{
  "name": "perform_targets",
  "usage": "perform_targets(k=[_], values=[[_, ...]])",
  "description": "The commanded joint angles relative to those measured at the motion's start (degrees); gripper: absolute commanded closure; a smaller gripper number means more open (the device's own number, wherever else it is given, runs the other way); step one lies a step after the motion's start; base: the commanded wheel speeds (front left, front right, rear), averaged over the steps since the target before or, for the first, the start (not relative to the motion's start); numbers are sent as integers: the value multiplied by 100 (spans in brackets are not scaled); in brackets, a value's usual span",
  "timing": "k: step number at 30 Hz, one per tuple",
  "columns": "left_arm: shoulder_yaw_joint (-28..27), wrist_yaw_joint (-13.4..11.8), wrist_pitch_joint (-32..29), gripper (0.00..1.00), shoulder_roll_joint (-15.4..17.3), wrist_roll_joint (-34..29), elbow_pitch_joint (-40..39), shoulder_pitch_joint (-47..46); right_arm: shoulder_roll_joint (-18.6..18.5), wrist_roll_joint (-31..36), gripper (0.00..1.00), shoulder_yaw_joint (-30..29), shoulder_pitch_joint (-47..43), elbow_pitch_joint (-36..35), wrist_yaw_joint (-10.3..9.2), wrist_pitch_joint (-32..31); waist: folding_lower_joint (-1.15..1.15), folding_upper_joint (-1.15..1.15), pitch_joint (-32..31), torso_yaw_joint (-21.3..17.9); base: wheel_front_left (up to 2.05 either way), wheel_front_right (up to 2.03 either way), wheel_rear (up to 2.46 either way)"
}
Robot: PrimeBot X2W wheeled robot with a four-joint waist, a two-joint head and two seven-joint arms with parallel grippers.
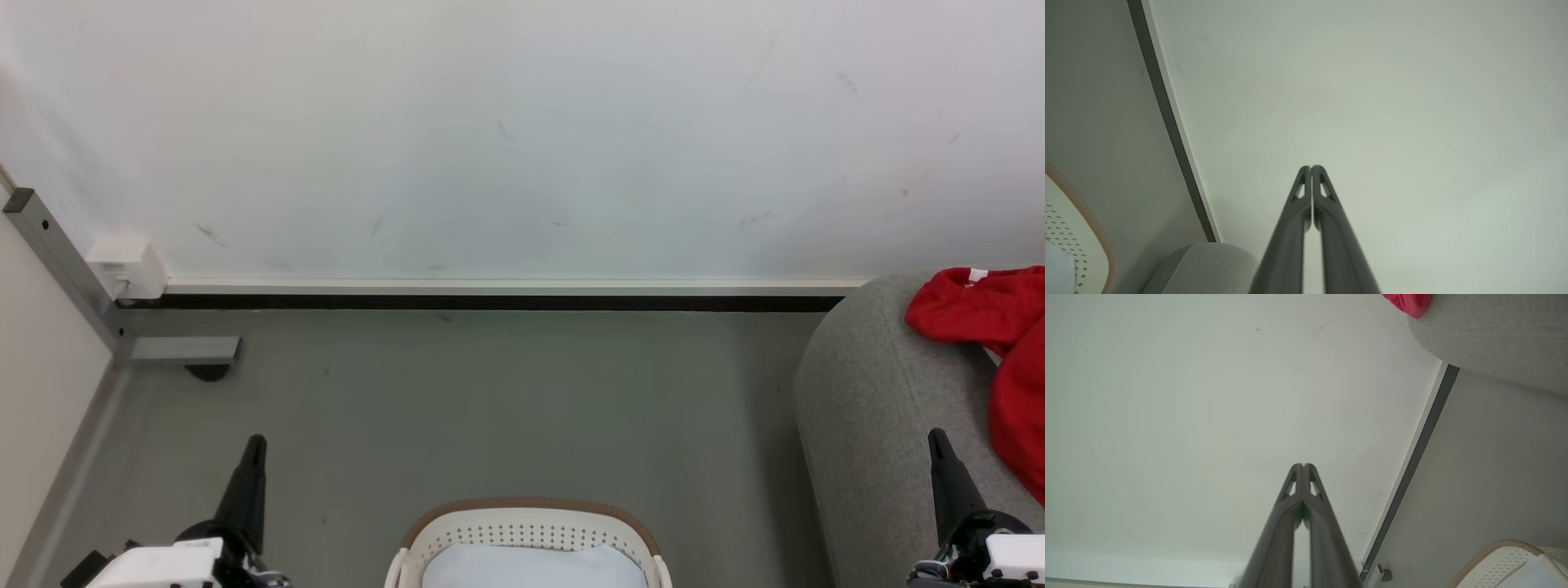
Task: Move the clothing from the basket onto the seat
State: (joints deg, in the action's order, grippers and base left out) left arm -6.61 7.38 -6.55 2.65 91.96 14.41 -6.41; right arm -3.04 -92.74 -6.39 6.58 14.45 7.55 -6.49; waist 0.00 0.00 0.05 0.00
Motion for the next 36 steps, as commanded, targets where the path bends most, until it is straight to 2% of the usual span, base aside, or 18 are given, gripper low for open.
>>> perform_targets(k=[1, 36], values=[[-10, 27, -25, 100, 42, 73, -12, -34, 10, 45, 100, -27, -10, -29, -12, -9, 0, 0, 0, 0, 0, 0, 0], [-9, 28, -25, 100, 42, 73, -12, -33, 13, 51, 100, -32, -10, -28, -12, -17, 0, 0, 0, 0, 0, 0, 0]])
